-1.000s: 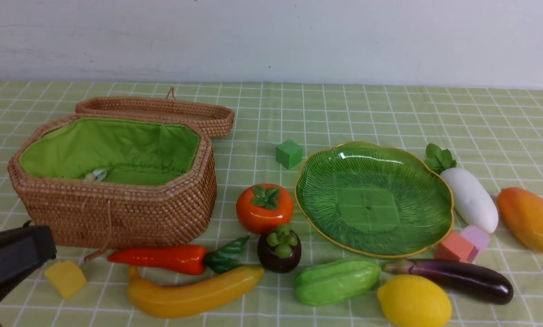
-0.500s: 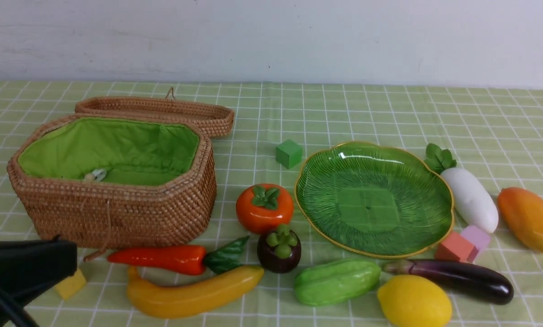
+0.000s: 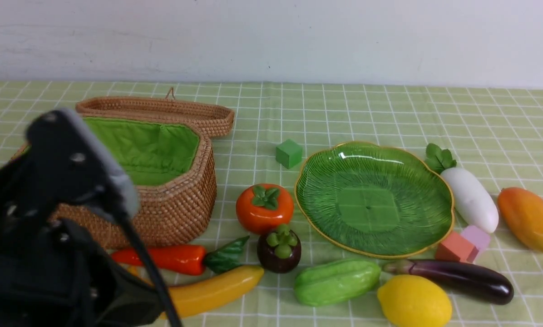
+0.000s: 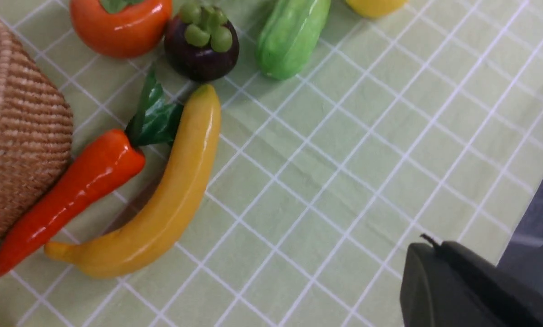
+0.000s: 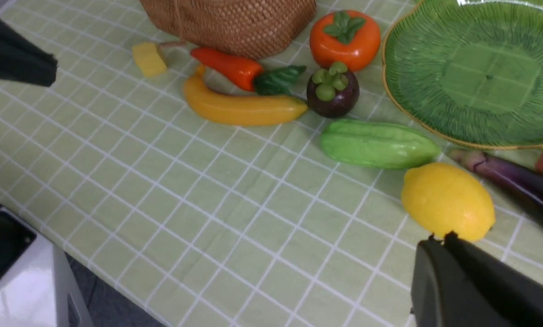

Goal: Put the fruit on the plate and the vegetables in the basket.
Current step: Use the left arm to grab a banana and put it into the right plate

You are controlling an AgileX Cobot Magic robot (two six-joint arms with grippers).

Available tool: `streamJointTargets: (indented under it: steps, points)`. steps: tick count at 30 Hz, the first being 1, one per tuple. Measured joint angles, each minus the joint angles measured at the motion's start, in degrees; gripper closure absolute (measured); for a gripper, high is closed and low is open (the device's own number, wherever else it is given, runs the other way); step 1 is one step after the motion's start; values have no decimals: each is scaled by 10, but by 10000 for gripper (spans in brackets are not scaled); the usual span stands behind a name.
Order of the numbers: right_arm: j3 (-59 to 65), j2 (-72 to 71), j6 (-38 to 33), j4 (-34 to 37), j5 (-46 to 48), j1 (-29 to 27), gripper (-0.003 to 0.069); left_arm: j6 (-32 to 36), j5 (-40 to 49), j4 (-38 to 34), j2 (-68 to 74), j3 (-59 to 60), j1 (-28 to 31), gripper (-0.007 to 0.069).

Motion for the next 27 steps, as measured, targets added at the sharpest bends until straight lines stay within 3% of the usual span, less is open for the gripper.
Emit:
streamJointTargets:
  steps: [12, 20, 27]
  points:
    - [-100, 16, 21, 23, 44, 0, 636, -27, -28, 66, 63, -9, -29, 638]
    - [-168, 112, 24, -36, 75, 0, 627, -26, -30, 76, 63, -9, -29, 638]
    - [-175, 125, -24, -15, 75, 0, 625, -13, -42, 85, 63, -9, -29, 637]
